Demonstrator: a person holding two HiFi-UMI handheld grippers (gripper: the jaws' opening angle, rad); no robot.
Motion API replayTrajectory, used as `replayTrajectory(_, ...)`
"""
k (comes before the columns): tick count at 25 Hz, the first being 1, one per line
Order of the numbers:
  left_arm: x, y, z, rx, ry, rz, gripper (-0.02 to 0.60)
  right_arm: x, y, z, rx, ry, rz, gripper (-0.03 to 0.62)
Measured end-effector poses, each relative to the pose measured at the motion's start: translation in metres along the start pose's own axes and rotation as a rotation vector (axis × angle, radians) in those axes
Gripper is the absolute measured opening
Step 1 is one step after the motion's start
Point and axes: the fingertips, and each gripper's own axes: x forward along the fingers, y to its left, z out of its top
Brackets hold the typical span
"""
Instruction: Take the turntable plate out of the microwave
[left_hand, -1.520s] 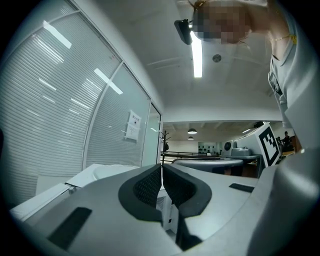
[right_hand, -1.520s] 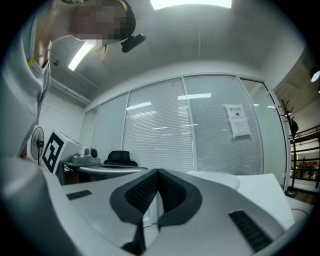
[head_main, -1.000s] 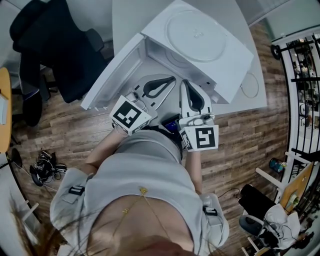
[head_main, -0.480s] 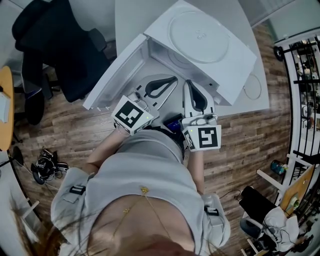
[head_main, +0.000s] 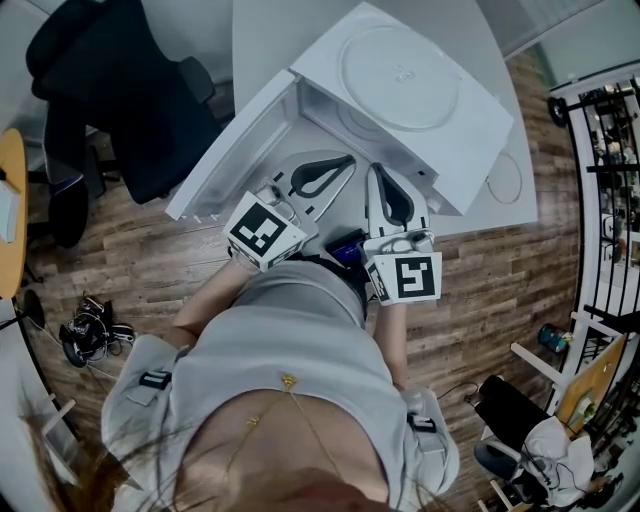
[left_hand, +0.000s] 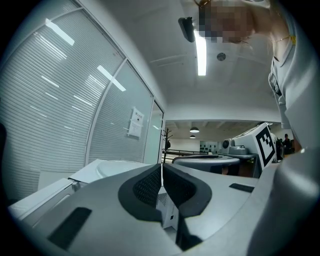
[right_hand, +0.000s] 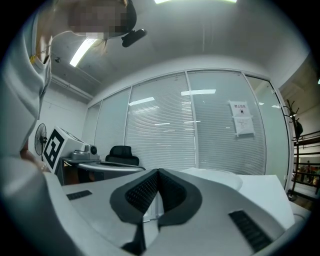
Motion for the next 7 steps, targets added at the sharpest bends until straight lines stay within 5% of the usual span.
replayTrajectory(7,0.0007,0.0017,-0.0003,0.004,-0.009,-0.003,0.032,0.0001,-0.0017,-0.001,-0.002,0.002,-0.013,0.015)
